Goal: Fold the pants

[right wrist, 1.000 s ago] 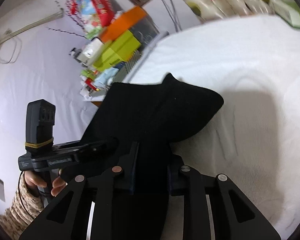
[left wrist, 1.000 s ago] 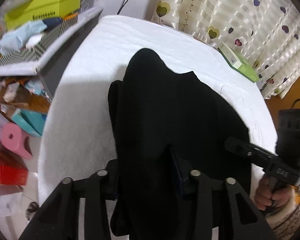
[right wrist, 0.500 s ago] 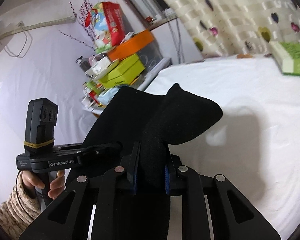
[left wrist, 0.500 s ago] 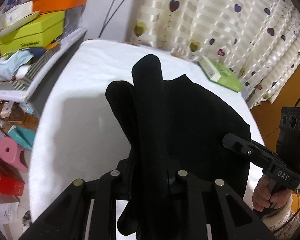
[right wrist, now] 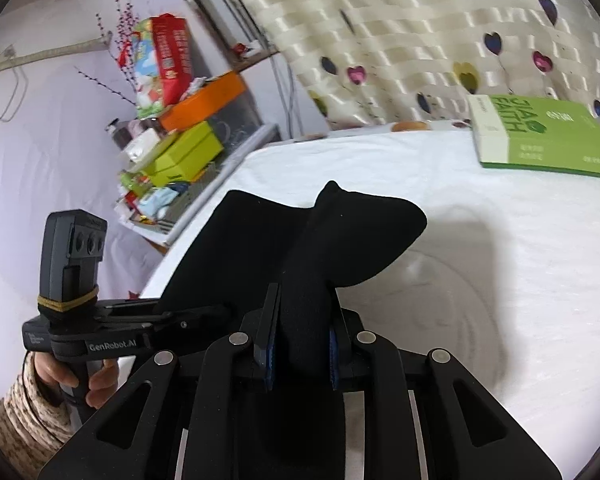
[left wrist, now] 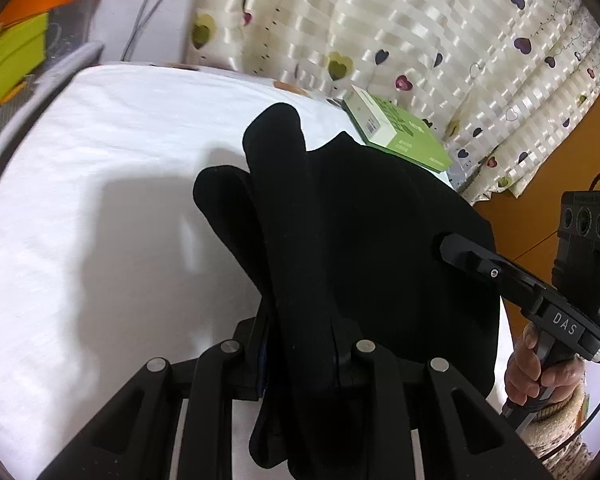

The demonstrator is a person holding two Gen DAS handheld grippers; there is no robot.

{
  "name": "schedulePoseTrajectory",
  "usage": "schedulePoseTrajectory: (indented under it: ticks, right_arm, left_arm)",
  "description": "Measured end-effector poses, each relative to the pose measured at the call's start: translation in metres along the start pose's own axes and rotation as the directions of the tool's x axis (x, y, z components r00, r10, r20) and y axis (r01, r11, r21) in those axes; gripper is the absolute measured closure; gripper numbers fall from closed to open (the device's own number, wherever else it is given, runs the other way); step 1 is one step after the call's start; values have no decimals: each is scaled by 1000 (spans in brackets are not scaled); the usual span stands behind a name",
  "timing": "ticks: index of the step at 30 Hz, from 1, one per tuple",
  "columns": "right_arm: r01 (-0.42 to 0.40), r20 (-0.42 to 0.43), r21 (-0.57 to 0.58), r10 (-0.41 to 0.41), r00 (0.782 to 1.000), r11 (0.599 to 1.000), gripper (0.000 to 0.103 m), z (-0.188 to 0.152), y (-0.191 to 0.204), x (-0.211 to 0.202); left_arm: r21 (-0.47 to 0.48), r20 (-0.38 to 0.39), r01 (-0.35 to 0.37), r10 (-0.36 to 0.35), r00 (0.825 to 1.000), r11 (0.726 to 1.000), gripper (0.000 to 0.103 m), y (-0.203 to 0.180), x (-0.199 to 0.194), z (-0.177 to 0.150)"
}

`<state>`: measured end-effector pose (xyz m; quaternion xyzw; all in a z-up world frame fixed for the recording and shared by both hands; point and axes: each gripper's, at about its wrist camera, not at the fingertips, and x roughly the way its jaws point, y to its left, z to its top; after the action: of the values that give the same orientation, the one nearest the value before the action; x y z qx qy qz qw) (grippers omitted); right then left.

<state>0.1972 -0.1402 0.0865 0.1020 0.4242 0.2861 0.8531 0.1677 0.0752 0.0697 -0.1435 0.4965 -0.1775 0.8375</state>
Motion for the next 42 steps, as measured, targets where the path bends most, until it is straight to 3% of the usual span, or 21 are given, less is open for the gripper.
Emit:
schedulePoseTrajectory:
  ticks: [8, 13, 18, 21, 25, 29, 36, 40, 42]
  right_arm:
    - [32, -48, 53, -29, 998, 998, 82, -12, -34, 22]
    - [97, -84, 29, -94, 992, 995, 74, -21, -40, 31]
    - [133, -85, 30, -130, 988, 991, 68, -26, -43, 32]
    - [188, -77, -11, -188, 979, 982, 66, -27, -37, 29]
    - [311, -43, -125, -318, 947, 942, 66, -30, -19, 22]
    - [375, -7, -145, -380, 925, 916, 65, -33, -6, 6]
    - [346, 48, -105, -342, 938, 932, 65, -55, 23, -32]
    - [336, 52, -104, -332, 942, 936, 65, -81, 44, -42]
    - [336, 43, -105, -333, 942, 936, 65, -92, 52, -43]
  left_arm:
    - [18, -39, -21, 22, 999, 1000, 75, 1, 29, -2]
    - [27, -45, -55, 56, 997, 998, 53, 13, 31, -2]
    - [45, -14, -98, 98, 995, 994, 47, 16, 29, 0]
    - [77, 22, -156, 155, 988, 985, 47, 13, 25, 1]
    - [77, 49, -198, 195, 980, 977, 46, 16, 19, -1]
    - [69, 69, -252, 248, 966, 965, 45, 14, 15, -4]
    - [65, 141, -366, 355, 924, 928, 46, -7, -15, -27]
    - [49, 170, -352, 340, 925, 935, 46, -21, -31, -52]
    - [70, 195, -399, 379, 904, 914, 46, -31, -36, -68]
